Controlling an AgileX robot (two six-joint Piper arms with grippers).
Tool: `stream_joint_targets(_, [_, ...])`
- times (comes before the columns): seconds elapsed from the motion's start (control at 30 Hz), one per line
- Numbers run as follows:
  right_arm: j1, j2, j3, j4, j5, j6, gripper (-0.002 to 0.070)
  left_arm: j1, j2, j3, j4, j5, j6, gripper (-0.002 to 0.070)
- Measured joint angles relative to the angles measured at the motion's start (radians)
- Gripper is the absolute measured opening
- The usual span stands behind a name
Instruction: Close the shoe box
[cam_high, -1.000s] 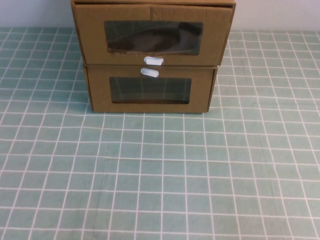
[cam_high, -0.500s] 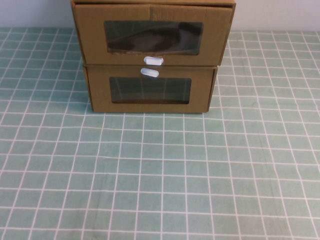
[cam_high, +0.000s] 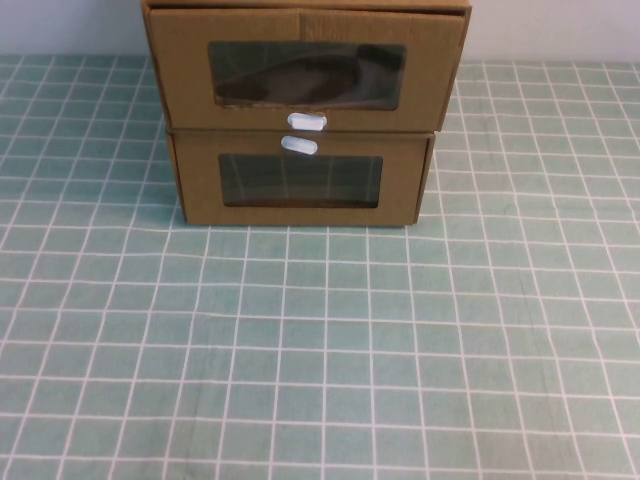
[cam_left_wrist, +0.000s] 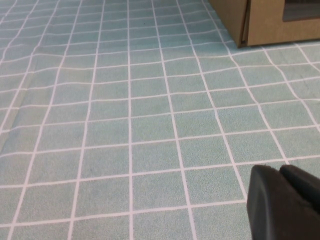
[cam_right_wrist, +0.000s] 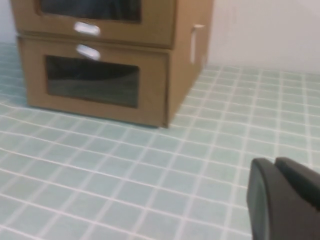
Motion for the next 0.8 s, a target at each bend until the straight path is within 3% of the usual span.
stream_joint_targets(0.4, [-0.329, 0.0, 0.147, -0.004, 0.042, 0.075, -0.0013, 0.0, -0.002, 0.0, 0.0, 0.0, 0.0, -0.0003])
stream_joint_targets(0.8, [-0.348, 0.0, 0.147, -0.004, 0.038, 0.04, -0.0013, 0.0, -0.002, 0.0, 0.0, 0.0, 0.0, -0.0003])
